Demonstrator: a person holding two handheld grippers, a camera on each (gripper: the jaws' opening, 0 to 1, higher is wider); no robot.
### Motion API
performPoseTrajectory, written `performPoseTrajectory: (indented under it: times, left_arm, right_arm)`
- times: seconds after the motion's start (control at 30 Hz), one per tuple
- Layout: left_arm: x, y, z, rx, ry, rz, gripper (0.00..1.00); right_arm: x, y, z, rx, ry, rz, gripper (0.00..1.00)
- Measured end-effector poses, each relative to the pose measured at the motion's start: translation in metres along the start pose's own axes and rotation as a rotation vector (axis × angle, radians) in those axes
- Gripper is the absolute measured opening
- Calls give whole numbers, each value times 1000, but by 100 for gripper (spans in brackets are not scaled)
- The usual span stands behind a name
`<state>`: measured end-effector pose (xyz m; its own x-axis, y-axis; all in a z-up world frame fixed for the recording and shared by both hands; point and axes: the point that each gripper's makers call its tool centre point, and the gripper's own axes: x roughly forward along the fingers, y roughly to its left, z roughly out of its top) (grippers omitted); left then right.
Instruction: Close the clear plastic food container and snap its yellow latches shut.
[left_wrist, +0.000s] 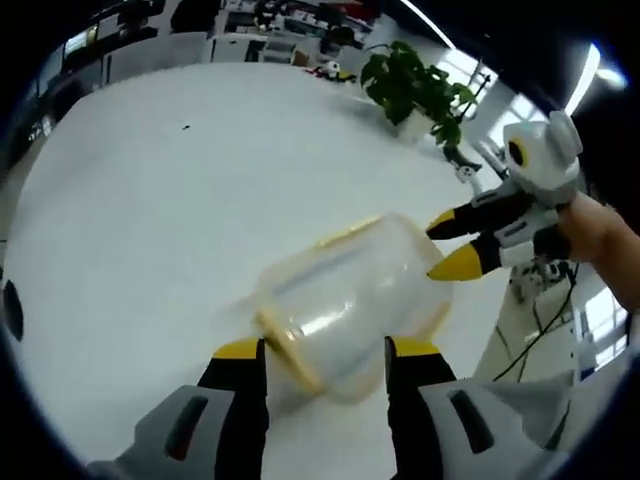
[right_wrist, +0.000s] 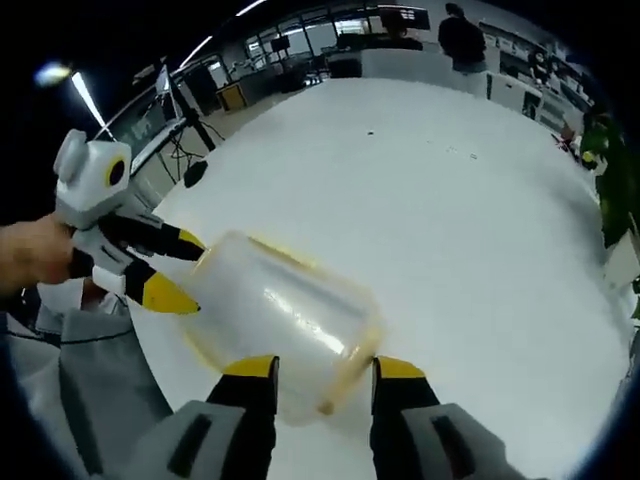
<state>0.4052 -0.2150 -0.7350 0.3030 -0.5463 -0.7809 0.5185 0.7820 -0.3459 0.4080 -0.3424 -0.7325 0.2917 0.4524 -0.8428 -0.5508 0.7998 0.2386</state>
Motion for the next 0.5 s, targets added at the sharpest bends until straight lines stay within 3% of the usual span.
performPoseTrajectory:
  times: [0.3,0.5]
  left_arm:
    - [0,-1,0,-5,-3,1,39]
    - [3,0,2,-79,-18,5,36]
  right_arm:
    - [1,2,0,-6,41,-29,33]
    - [2,0,-1,-10,57,-33,33]
